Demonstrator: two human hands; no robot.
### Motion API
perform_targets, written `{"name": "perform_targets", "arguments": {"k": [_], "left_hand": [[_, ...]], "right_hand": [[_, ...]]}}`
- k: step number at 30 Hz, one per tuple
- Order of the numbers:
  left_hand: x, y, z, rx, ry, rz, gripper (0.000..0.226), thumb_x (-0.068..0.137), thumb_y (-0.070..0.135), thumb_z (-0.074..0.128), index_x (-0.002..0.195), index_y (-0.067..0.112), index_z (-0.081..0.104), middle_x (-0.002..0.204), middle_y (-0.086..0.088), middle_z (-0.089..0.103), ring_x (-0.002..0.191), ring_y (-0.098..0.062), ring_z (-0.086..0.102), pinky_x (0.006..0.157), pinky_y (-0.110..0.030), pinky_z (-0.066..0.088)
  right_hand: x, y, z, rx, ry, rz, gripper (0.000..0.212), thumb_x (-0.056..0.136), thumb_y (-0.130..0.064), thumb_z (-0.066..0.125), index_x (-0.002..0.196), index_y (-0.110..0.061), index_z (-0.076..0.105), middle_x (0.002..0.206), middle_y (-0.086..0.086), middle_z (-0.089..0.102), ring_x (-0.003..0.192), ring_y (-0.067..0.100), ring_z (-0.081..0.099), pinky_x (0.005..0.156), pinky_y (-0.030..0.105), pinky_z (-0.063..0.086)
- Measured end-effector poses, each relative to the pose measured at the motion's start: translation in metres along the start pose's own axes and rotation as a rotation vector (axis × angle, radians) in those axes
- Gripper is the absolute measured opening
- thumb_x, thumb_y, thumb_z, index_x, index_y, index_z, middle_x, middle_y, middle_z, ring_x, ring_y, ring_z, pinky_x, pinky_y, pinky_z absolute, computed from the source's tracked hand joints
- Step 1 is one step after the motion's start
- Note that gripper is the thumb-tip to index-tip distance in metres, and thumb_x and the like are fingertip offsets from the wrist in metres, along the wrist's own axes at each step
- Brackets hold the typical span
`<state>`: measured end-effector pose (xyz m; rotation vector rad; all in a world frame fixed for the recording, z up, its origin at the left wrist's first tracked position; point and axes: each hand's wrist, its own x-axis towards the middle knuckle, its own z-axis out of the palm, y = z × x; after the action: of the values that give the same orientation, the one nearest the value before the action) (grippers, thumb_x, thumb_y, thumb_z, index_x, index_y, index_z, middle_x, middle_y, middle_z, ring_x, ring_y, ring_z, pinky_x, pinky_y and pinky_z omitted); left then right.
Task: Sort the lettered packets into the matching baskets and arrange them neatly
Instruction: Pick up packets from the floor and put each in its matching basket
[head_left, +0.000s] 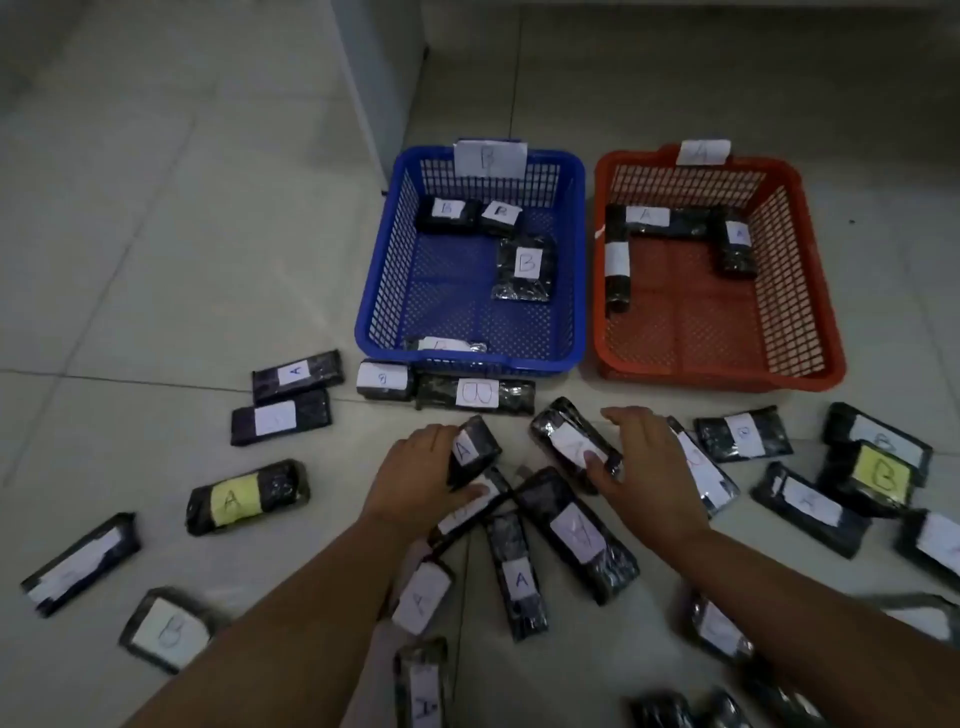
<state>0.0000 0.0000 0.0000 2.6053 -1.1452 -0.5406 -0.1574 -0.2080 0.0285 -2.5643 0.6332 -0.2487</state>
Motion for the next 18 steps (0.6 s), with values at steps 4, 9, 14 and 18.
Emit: {"name": "perform_targets", "arguments": {"k": [4,9,14,18], "left_hand": [[0.010,0.009,0.009,0.050,0.075,-0.017,0.065,0.076,0.054,0.067,0.126,0.016,0.049,0.119,-0.004,0.055,0.110,-0.024,0.048,0.088,-0.033,0.038],[0.018,0.012,0.007,0.053,0.070,-0.109,0.056,0.077,0.055,0.064,0.121,0.021,0.053,0.120,-0.001,0.056,0.113,-0.022,0.043,0.088,-0.032,0.032],[0.023,0.008,-0.031,0.064,0.380,0.176,0.059,0.071,0.059,0.061,0.103,0.010,0.052,0.095,-0.006,0.052,0.084,-0.022,0.051,0.074,-0.035,0.047],[0.031,0.017,-0.055,0.012,0.381,0.249,0.059,0.069,0.041,0.076,0.111,0.007,0.051,0.103,-0.009,0.050,0.087,-0.022,0.055,0.076,-0.036,0.053]], "right_hand": [[0.014,0.000,0.006,-0.013,0.021,0.055,0.048,0.081,-0.039,0.053,0.117,-0.006,0.053,0.108,0.010,0.057,0.099,0.029,0.054,0.083,0.042,0.046],[0.009,0.008,0.010,0.017,0.021,0.112,0.052,0.080,-0.033,0.066,0.121,-0.004,0.051,0.111,0.011,0.055,0.102,0.029,0.052,0.089,0.042,0.043],[0.007,0.025,0.007,0.027,-0.065,0.140,0.066,0.080,-0.041,0.067,0.131,-0.007,0.043,0.124,0.009,0.048,0.116,0.025,0.042,0.101,0.036,0.035],[0.018,0.025,0.015,-0.100,-0.304,0.136,0.084,0.078,-0.061,0.058,0.141,-0.012,0.032,0.135,0.008,0.043,0.124,0.025,0.037,0.107,0.036,0.028]]}}
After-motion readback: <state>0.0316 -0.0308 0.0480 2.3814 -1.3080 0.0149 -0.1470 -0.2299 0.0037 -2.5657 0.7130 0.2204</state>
